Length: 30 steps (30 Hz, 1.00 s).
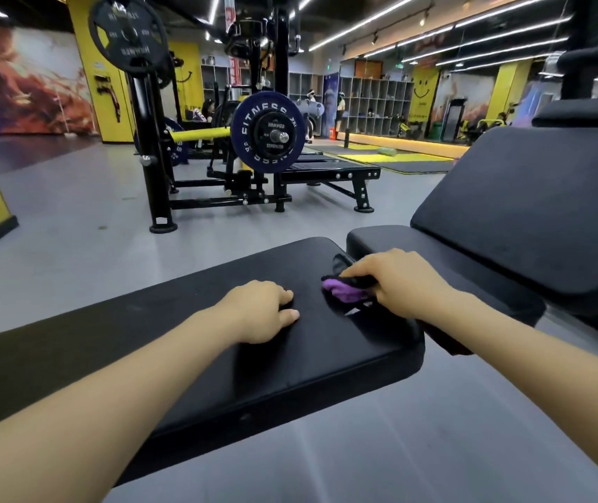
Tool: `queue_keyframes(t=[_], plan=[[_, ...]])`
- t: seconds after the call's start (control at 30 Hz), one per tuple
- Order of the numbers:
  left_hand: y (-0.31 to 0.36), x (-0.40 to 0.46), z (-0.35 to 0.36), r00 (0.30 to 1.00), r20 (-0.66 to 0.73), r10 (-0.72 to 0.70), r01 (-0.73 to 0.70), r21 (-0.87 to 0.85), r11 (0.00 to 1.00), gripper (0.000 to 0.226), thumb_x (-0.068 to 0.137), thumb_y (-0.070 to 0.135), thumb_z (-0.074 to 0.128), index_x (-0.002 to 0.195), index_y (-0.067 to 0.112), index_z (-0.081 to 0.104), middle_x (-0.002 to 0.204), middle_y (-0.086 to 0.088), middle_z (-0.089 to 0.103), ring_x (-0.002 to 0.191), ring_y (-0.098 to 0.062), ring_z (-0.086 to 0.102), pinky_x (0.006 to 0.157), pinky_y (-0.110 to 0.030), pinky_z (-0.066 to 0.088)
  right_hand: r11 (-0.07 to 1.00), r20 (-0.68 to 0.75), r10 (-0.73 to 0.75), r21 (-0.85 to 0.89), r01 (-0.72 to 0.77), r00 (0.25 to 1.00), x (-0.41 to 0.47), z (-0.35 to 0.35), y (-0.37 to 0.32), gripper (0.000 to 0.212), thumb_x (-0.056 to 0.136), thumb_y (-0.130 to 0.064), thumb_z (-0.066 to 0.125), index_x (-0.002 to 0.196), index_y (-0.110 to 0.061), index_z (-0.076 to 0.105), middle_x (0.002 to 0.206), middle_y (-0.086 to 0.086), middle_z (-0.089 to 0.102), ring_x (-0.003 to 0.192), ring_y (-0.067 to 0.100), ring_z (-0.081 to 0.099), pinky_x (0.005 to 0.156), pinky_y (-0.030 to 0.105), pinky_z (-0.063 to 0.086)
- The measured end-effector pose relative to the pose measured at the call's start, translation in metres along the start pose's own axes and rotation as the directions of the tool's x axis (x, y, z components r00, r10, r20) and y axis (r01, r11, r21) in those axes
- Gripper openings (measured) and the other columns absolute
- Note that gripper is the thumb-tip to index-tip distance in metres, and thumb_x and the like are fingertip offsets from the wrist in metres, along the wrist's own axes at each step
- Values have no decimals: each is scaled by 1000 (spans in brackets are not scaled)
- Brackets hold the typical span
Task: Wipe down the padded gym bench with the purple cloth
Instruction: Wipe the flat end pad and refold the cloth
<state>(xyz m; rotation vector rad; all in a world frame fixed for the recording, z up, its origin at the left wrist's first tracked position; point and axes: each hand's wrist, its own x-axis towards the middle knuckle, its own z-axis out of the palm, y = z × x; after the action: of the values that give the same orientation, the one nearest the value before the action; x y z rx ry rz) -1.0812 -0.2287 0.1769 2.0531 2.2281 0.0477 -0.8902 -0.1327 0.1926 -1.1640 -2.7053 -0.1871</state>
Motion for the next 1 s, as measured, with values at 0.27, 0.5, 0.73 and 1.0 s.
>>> queue_keyframes(t=[0.27, 0.5, 0.73, 1.0], plan=[[0, 0, -3, 999, 42, -13, 13, 8, 1000, 50, 98, 41, 39, 144, 23, 36, 151, 4, 34, 138, -21, 34, 112, -31, 28, 997, -59, 76, -3, -77, 995, 46, 17, -10, 40, 90, -9, 46, 116, -36, 60, 111, 5, 62, 100, 31, 55, 69, 29, 35], [1, 2, -8, 998, 66, -19, 16, 47, 999, 66, 89, 64, 39, 141, 24, 41, 147, 2, 41, 134, -22, 39, 108, -34, 34, 996, -31, -50, -71, 47, 998, -15, -6, -4, 43, 92, -21, 48, 124, -49, 49, 126, -11, 58, 109, 27, 55, 82, 33, 44], [3, 0, -7, 998, 67, -16, 12, 57, 998, 71, 87, 65, 39, 145, 24, 34, 148, 2, 40, 135, -22, 37, 107, -33, 35, 990, -41, 82, -108, -86, 996, 82, 20, -6, 24, 90, -19, 55, 110, -32, 61, 106, 6, 64, 93, 31, 59, 66, 29, 41], [6, -5, -7, 992, 127, -7, -1, 57, 998, 67, 92, 60, 35, 145, 19, 32, 148, -2, 36, 131, -26, 38, 106, -37, 35, 985, -44, -75, -161, 67, 996, 3, -1, -5, 36, 92, -30, 48, 125, -44, 45, 115, -5, 62, 99, 29, 58, 69, 32, 39]])
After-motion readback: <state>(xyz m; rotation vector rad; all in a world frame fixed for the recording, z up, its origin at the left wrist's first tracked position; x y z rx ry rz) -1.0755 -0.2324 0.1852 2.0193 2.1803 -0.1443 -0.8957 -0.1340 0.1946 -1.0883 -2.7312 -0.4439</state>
